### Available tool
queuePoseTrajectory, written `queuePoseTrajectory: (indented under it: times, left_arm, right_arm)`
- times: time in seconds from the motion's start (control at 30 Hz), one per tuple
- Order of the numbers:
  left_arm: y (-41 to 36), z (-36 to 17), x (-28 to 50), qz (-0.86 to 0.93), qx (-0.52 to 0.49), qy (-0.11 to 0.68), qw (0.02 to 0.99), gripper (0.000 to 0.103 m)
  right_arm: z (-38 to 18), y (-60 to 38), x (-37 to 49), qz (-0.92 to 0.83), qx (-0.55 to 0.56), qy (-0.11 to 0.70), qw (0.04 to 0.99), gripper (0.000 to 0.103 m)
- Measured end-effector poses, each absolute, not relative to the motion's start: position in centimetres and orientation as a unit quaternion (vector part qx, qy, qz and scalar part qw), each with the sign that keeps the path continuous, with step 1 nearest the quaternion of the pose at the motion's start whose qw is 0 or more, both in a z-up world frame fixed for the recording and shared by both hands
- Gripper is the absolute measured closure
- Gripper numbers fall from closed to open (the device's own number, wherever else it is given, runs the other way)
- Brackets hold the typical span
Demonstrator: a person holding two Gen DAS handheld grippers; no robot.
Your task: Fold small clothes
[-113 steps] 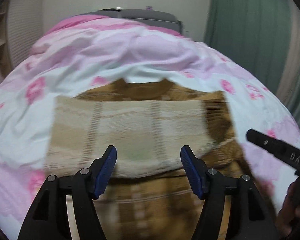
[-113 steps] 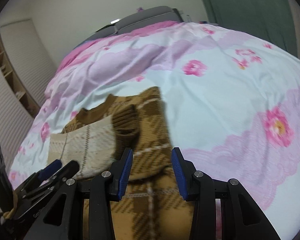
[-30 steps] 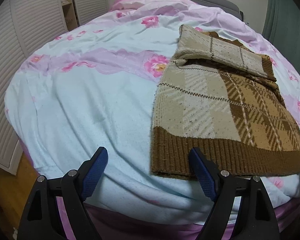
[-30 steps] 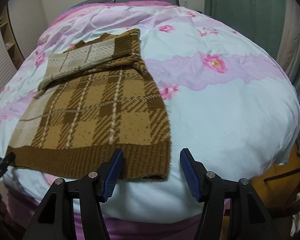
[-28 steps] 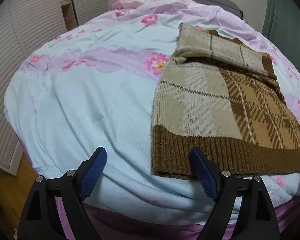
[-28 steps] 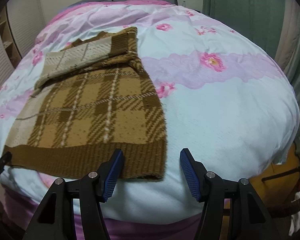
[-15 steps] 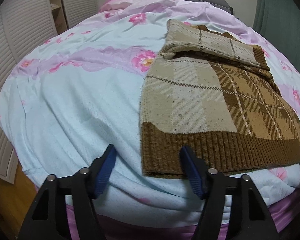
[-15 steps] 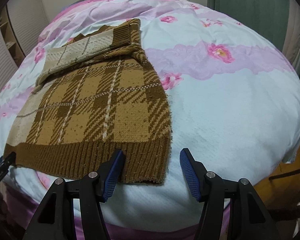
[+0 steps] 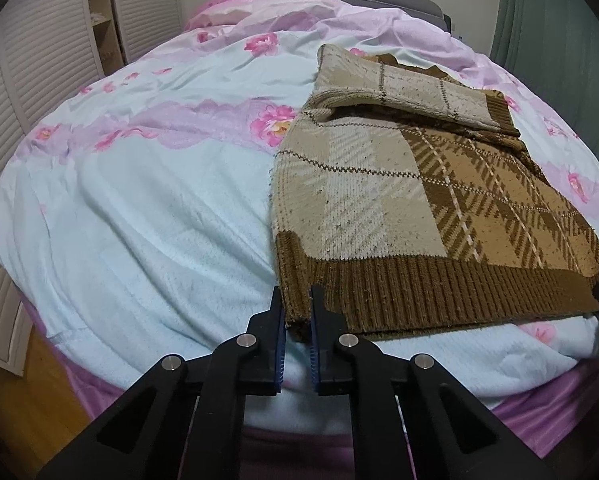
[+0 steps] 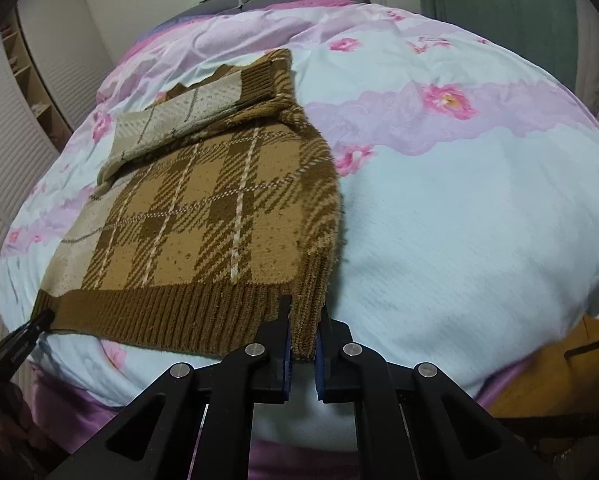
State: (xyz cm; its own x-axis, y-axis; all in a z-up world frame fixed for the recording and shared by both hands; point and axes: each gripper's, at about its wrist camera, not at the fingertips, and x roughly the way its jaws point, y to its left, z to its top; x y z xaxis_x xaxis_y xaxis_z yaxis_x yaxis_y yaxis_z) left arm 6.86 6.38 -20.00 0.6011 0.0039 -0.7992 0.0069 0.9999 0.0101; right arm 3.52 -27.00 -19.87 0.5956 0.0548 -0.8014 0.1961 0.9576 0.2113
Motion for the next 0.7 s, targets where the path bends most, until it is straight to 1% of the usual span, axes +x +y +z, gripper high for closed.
queuePoseTrajectory:
  times: [0.2, 0.3, 0.33, 0.37, 0.4, 0.43, 0.47, 0.5, 0.53, 0.6, 0.7]
  left_arm:
    - [6.4, -19.5, 5.9, -0.003, 0.012, 0.445, 0.896, 0.092]
    - [6.0, -19.4, 6.3, -0.001, 0.027, 0.445, 0.895, 0.092]
    - [5.9, -19.2, 6.5, -0.001, 0.033, 0.445, 0.895, 0.092]
    - [5.7, -19.0, 6.5, -0.002, 0.037, 0.445, 0.895, 0.092]
    - [5.6, -18.4, 6.5, -0.002, 0.040, 0.443, 0.896, 0.091]
    - [5.5, -17.7, 6.4, -0.005, 0.038, 0.438, 0.898, 0.088]
    - [5.5, -16.7, 6.3, -0.008, 0.033, 0.430, 0.902, 0.087]
    - [5.4, -16.0, 6.3, -0.010, 0.032, 0.422, 0.906, 0.081]
    - [5.3, -15.3, 6.5, -0.014, 0.035, 0.411, 0.911, 0.072]
    - [4.5, -14.0, 7.9, -0.025, 0.049, 0.389, 0.920, 0.062]
    - [3.3, -12.5, 12.1, -0.049, 0.046, 0.378, 0.924, 0.062]
  right_arm:
    - [-19.5, -27.3, 2.4, -0.041, 0.139, 0.448, 0.882, 0.095]
    - [-19.6, -26.9, 2.8, -0.039, 0.117, 0.453, 0.883, 0.094]
    - [-19.4, -26.8, 2.9, -0.045, 0.110, 0.451, 0.884, 0.091]
    - [-19.2, -26.7, 2.9, -0.050, 0.105, 0.449, 0.886, 0.079]
    - [-18.7, -26.6, 2.8, -0.063, 0.093, 0.445, 0.888, 0.071]
    - [-18.1, -26.6, 2.6, -0.079, 0.077, 0.437, 0.893, 0.058]
    - [-17.3, -26.6, 2.3, -0.091, 0.066, 0.424, 0.899, 0.050]
    - [-16.4, -26.7, 2.0, -0.099, 0.061, 0.408, 0.906, 0.048]
    - [-15.7, -26.9, 1.9, -0.099, 0.059, 0.397, 0.911, 0.047]
    - [-13.9, -27.0, 2.6, -0.097, 0.049, 0.371, 0.922, 0.047]
    - [-12.1, -27.2, 5.5, -0.090, 0.033, 0.341, 0.935, 0.047]
